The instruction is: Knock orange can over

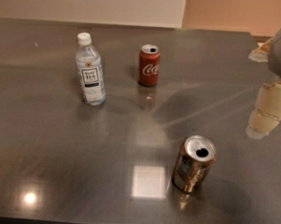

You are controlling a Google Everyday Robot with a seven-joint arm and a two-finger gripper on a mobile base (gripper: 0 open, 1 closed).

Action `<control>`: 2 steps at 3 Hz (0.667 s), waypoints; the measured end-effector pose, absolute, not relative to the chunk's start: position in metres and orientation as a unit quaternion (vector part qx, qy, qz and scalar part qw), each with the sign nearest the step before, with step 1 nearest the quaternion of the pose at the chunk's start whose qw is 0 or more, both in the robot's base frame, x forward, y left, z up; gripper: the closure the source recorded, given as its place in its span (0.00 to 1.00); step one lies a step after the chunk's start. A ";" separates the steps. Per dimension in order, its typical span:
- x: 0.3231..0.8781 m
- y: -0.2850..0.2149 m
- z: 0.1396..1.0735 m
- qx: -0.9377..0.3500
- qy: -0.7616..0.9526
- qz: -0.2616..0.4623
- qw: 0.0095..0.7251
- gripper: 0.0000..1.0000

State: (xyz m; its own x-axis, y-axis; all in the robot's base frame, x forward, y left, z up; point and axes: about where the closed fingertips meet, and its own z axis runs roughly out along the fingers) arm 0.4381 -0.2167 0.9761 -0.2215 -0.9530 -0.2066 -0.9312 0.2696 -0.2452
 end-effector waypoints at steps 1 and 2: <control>0.438 -0.217 0.976 -0.603 0.781 -0.034 0.159 0.00; 0.435 -0.212 0.975 -0.612 0.773 -0.030 0.167 0.00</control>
Offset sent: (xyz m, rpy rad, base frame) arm -0.0081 0.0088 -0.0088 0.0318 0.0024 0.0605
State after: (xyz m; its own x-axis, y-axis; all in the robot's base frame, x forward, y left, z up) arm 0.4348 -0.2122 0.9747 -0.1954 -0.9553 -0.2216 -0.9356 0.2494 -0.2499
